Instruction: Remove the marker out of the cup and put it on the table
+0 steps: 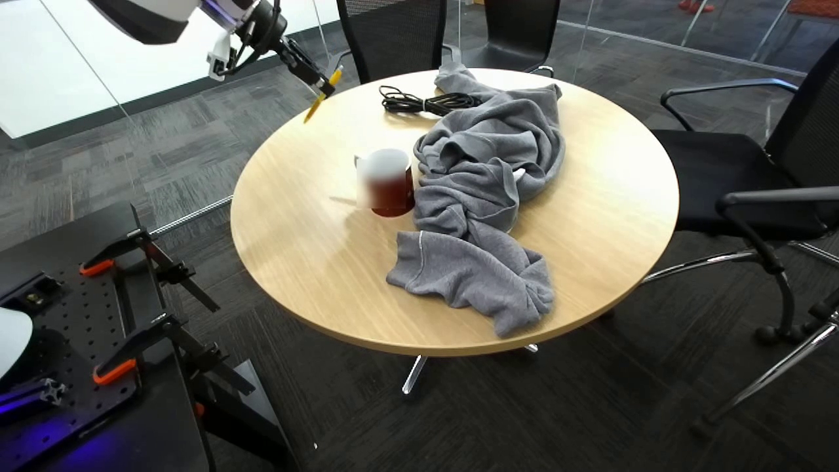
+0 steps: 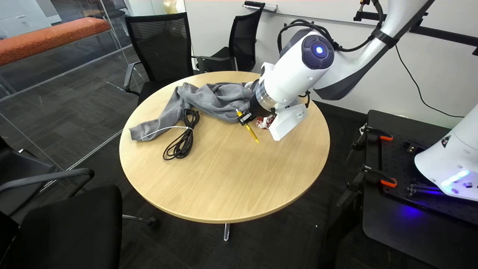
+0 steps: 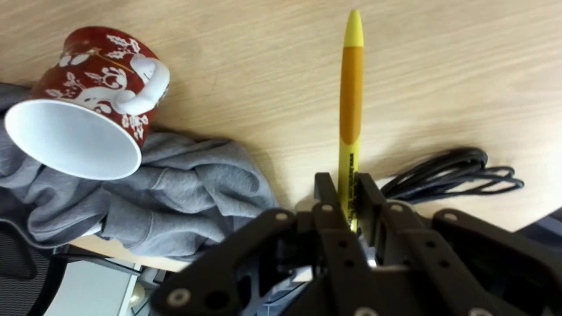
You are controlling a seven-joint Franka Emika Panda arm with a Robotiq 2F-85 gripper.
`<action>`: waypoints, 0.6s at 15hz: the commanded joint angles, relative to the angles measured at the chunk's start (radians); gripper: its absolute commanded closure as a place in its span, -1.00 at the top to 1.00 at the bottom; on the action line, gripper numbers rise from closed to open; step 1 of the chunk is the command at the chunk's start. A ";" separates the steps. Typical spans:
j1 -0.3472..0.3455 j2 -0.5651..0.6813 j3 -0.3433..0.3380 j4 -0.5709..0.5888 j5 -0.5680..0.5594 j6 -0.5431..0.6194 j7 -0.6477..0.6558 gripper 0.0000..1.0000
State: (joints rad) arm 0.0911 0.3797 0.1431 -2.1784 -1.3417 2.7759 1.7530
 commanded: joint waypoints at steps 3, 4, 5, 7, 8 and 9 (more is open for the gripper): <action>-0.040 0.109 0.028 0.039 0.195 -0.031 -0.311 -0.92; -0.044 0.125 0.030 0.046 0.224 -0.035 -0.351 -0.92; -0.044 0.144 0.029 0.055 0.248 -0.044 -0.382 -0.92; -0.049 0.174 0.028 0.068 0.296 -0.058 -0.435 -0.92; -0.051 0.192 0.026 0.078 0.315 -0.063 -0.456 -0.92; -0.054 0.205 0.026 0.085 0.336 -0.071 -0.475 -0.92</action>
State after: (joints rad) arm 0.0587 0.5419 0.1480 -2.1337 -1.0635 2.7500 1.3511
